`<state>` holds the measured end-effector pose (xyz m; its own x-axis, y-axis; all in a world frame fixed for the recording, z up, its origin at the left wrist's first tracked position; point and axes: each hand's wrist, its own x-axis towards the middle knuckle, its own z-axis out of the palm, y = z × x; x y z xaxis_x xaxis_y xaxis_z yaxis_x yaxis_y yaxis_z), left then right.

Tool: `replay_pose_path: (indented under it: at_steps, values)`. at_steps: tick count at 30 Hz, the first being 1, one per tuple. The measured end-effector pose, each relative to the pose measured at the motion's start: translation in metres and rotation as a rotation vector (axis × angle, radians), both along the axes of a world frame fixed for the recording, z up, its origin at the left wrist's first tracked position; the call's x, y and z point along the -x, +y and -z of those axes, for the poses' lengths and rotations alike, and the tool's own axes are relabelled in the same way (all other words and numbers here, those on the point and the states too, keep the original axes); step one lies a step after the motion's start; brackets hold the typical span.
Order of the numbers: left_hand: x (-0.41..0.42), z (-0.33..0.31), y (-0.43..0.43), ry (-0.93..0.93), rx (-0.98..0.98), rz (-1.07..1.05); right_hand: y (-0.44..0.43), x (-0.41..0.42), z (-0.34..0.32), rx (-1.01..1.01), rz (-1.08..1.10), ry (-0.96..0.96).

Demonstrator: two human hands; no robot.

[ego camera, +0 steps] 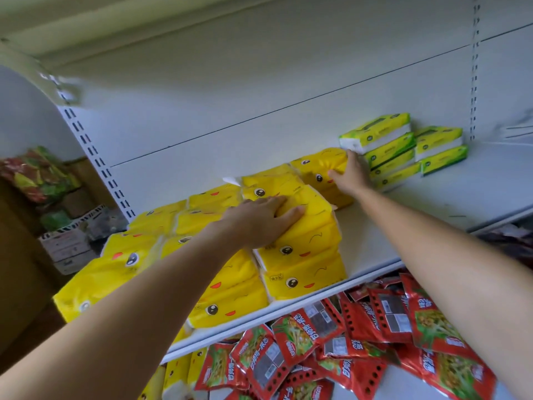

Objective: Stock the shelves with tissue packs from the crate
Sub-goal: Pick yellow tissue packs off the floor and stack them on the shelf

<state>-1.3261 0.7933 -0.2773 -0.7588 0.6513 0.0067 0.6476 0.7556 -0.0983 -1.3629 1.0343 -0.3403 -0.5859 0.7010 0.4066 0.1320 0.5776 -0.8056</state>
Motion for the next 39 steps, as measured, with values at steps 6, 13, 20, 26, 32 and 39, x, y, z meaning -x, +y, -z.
replay_pose_path:
  at_steps: [6,13,20,26,32,39]
  values:
    - [-0.001,-0.002,-0.003,-0.057,-0.13,-0.018,-0.013,-0.02,-0.007,-0.032,-0.04,-0.047]
    - [0.008,-0.017,-0.033,-0.026,-0.376,0.017,-0.059,-0.062,-0.053,-0.22,-0.287,0.163]
    - [0.02,-0.036,-0.115,0.082,-0.579,-0.116,-0.162,-0.083,-0.095,-0.206,-0.619,0.269]
    - [0.011,-0.027,-0.229,0.179,-0.748,-0.232,-0.31,-0.095,-0.087,-0.249,-0.872,0.254]
    - [-0.001,0.081,-0.353,0.193,-1.021,-0.448,-0.453,-0.107,0.004,-0.278,-1.064,0.296]
    - [-0.006,0.248,-0.448,-0.112,-0.839,-0.663,-0.51,-0.082,0.174,-0.149,-1.004,-0.163]
